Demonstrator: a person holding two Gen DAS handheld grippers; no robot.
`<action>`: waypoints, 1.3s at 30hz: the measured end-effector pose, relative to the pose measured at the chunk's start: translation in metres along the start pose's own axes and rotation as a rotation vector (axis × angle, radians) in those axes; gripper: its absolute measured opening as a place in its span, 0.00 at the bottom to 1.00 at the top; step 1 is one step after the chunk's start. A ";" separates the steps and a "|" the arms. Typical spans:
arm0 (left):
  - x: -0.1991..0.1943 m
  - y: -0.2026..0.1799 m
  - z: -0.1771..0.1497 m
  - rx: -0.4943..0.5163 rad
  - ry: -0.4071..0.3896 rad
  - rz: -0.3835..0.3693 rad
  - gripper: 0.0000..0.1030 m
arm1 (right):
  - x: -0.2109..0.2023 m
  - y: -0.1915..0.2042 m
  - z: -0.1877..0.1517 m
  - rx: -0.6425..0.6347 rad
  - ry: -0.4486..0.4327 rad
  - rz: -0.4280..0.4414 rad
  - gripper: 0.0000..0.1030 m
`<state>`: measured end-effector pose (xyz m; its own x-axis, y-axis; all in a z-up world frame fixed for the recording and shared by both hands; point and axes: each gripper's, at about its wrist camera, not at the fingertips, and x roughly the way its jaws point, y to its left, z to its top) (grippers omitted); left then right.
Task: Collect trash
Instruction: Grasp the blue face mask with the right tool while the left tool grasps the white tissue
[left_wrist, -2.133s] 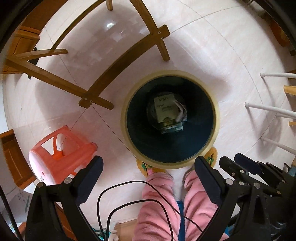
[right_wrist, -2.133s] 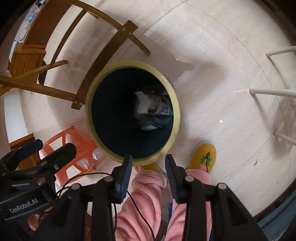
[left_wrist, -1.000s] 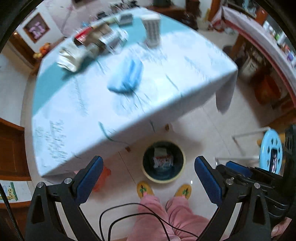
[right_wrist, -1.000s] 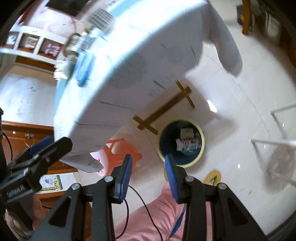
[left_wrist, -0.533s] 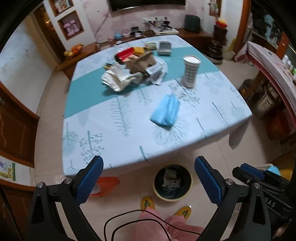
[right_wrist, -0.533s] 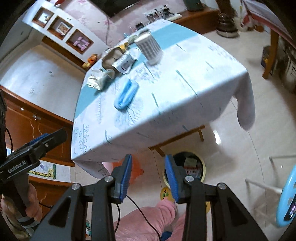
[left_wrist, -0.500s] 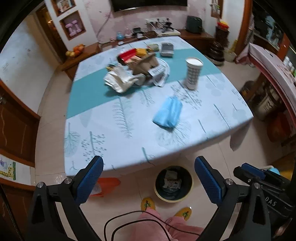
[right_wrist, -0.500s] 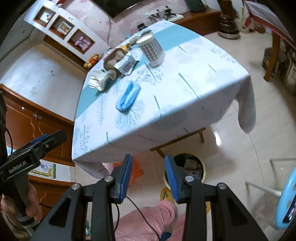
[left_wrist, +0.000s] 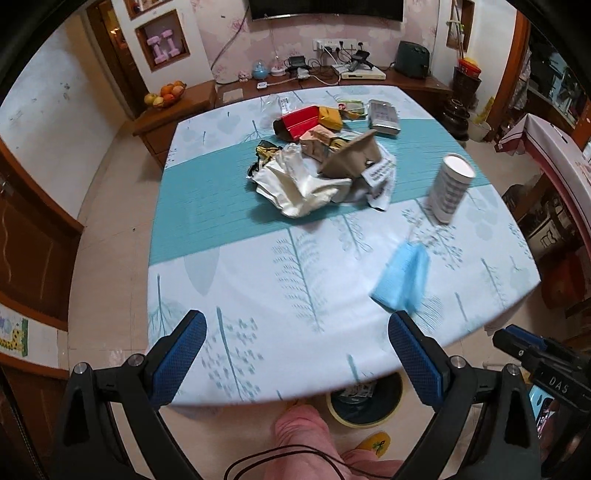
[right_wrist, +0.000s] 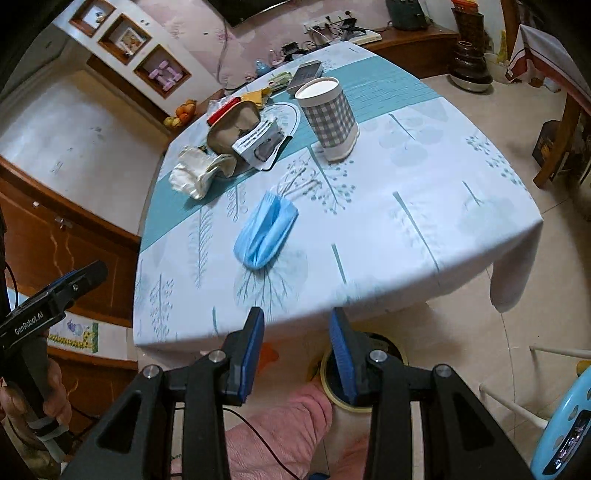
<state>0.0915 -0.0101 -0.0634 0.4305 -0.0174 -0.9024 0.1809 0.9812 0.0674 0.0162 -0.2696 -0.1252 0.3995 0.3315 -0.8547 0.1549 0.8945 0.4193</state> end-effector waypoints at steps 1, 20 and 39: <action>0.009 0.008 0.009 0.005 0.013 -0.010 0.95 | 0.008 0.004 0.008 0.017 0.002 -0.005 0.36; 0.128 0.051 0.112 0.194 0.129 -0.210 0.95 | 0.138 0.064 0.073 0.179 0.082 -0.221 0.39; 0.194 0.060 0.163 0.023 0.225 -0.288 0.95 | 0.156 0.063 0.136 0.221 0.009 -0.305 0.07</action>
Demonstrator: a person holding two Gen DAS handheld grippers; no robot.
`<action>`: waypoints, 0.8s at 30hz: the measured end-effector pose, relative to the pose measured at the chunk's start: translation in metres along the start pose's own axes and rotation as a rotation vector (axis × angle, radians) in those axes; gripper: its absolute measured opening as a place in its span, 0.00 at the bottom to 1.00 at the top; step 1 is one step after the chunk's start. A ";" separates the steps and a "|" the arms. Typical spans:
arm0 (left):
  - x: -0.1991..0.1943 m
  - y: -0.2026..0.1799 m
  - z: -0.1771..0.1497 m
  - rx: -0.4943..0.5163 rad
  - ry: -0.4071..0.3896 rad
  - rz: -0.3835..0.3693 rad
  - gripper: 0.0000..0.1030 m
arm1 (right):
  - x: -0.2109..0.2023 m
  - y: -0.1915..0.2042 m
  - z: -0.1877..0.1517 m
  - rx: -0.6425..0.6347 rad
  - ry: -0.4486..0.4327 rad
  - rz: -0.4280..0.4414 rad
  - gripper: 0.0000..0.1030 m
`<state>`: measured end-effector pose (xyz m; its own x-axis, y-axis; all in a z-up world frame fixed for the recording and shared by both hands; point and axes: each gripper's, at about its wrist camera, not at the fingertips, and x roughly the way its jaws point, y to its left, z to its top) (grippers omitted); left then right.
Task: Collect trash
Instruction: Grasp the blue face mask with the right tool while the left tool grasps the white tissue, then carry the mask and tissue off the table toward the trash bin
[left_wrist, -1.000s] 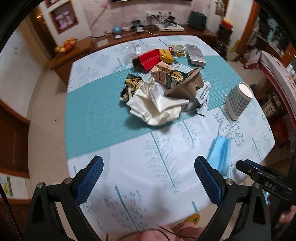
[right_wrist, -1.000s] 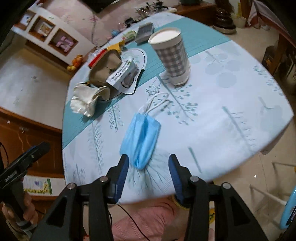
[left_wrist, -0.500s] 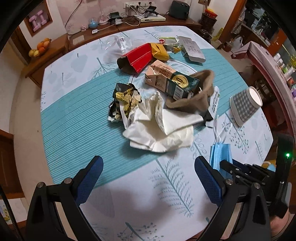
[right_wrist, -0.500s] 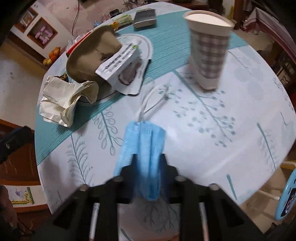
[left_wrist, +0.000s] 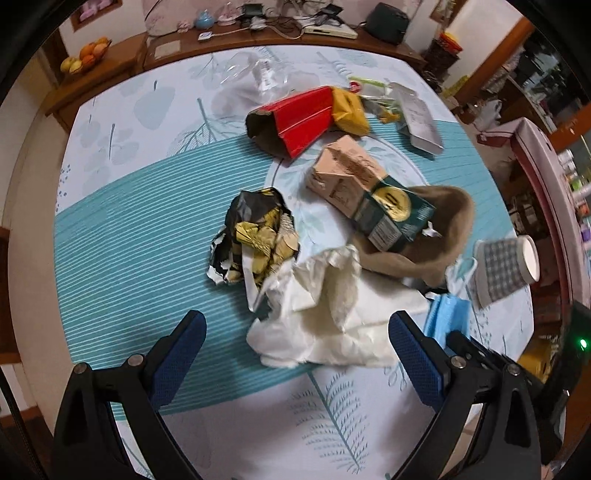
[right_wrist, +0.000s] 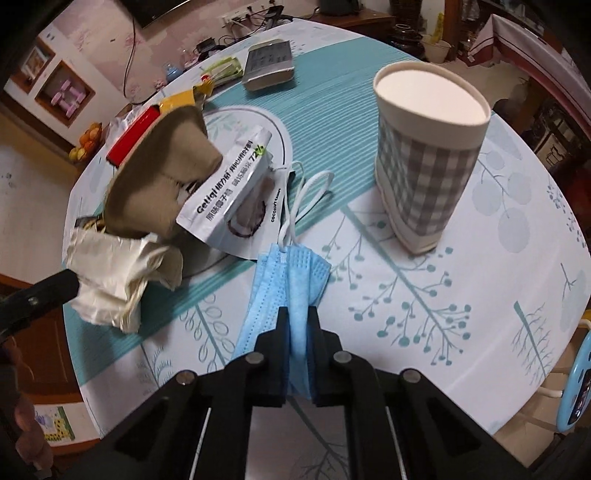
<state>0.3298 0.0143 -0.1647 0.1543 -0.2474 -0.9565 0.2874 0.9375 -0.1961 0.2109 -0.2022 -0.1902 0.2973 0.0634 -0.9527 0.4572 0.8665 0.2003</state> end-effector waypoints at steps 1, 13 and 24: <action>0.005 0.001 0.003 -0.010 0.007 0.003 0.94 | -0.001 0.000 0.002 0.001 -0.002 0.000 0.07; 0.030 0.004 0.002 -0.027 0.055 0.018 0.28 | -0.004 0.001 -0.014 0.011 0.004 0.011 0.07; 0.004 -0.019 -0.041 0.043 0.038 0.041 0.16 | -0.016 -0.010 -0.037 0.012 0.005 0.035 0.06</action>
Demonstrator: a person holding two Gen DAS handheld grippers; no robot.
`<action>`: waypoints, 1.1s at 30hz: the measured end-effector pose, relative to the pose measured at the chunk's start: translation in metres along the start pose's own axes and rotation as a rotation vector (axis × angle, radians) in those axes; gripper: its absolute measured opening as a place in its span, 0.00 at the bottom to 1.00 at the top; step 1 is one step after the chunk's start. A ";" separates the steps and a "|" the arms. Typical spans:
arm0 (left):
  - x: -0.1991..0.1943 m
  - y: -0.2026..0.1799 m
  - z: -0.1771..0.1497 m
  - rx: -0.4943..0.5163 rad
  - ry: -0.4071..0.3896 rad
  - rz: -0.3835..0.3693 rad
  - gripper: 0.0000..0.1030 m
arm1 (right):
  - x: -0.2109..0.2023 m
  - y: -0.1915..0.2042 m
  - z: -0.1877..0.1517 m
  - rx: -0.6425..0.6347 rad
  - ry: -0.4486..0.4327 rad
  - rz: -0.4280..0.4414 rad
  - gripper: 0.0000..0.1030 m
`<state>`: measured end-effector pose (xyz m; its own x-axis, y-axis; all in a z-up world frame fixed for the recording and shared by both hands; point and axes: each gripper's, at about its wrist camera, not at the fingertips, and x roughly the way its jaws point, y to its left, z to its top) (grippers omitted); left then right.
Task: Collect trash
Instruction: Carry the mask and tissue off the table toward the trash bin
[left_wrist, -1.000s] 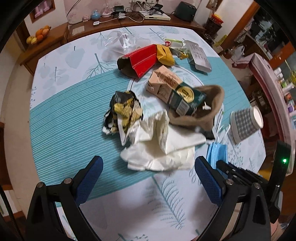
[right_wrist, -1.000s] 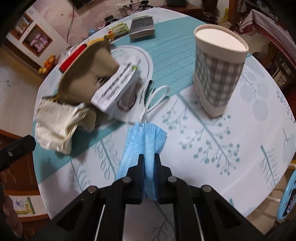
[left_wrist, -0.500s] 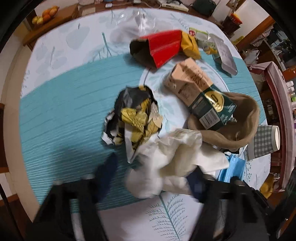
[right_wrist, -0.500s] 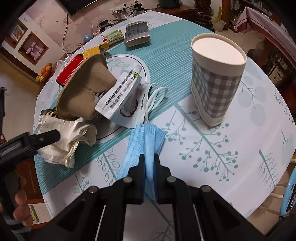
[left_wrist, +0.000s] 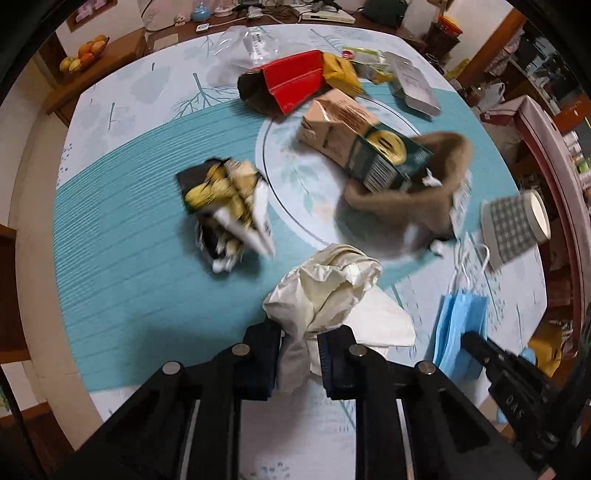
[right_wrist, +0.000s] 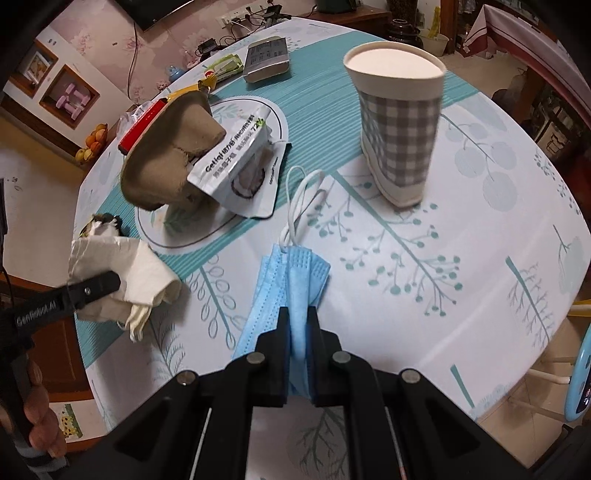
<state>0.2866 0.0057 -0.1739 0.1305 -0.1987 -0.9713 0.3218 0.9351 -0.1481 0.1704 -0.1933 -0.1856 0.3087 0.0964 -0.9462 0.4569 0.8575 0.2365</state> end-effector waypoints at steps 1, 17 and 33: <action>-0.004 -0.003 -0.006 0.007 -0.006 -0.008 0.16 | -0.003 -0.001 -0.003 -0.003 -0.001 0.004 0.06; -0.075 -0.042 -0.112 0.043 -0.097 0.001 0.16 | -0.059 -0.041 -0.062 -0.081 -0.028 0.085 0.06; -0.066 -0.170 -0.254 -0.019 -0.077 0.033 0.16 | -0.119 -0.145 -0.150 -0.242 0.000 0.160 0.06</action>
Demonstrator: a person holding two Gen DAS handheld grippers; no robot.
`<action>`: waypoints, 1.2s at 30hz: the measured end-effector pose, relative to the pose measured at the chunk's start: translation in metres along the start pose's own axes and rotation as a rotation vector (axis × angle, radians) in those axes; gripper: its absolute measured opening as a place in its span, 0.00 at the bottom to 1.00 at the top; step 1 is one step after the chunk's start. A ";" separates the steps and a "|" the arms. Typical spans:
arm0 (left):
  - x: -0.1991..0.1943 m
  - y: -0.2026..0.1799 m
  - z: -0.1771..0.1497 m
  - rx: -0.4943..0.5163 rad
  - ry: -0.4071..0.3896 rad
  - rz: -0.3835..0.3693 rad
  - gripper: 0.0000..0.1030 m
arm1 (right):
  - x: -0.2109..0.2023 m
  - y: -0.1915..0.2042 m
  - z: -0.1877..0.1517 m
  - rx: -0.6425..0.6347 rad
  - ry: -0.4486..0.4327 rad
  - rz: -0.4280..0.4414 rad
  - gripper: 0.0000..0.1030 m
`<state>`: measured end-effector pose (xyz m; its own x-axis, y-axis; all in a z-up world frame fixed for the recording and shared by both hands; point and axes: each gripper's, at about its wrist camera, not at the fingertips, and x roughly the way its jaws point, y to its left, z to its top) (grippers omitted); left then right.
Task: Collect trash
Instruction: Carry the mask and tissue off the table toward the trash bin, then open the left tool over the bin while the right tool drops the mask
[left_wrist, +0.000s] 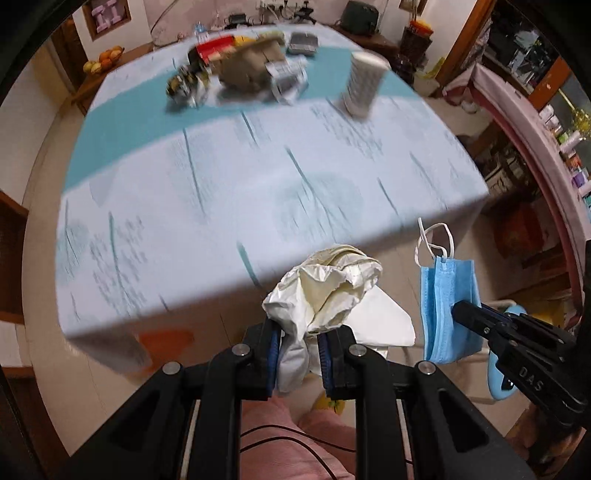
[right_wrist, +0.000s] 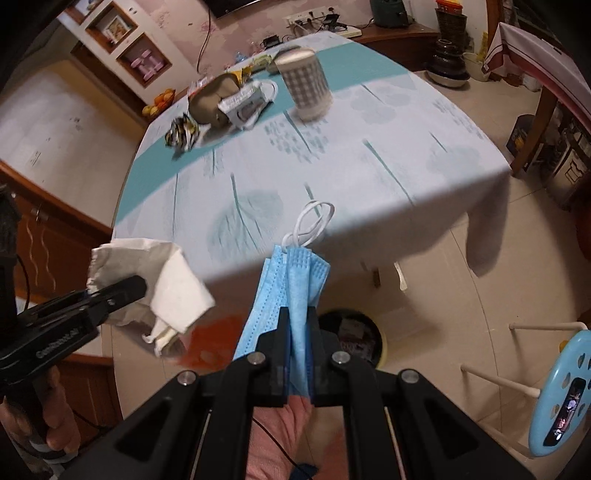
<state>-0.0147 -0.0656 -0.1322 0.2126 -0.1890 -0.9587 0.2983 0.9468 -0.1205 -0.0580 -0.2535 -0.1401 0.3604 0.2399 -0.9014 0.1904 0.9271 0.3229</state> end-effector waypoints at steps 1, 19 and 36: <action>0.003 -0.005 -0.006 -0.005 0.007 0.003 0.16 | -0.001 -0.007 -0.011 0.002 0.011 0.011 0.06; 0.100 -0.049 -0.071 0.058 0.130 0.102 0.16 | 0.071 -0.076 -0.098 0.125 0.108 0.062 0.05; 0.275 -0.060 -0.105 0.150 0.208 0.119 0.23 | 0.210 -0.132 -0.150 0.294 0.140 -0.004 0.05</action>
<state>-0.0721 -0.1470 -0.4157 0.0635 -0.0069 -0.9980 0.4208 0.9069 0.0205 -0.1447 -0.2825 -0.4155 0.2342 0.2927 -0.9271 0.4548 0.8098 0.3706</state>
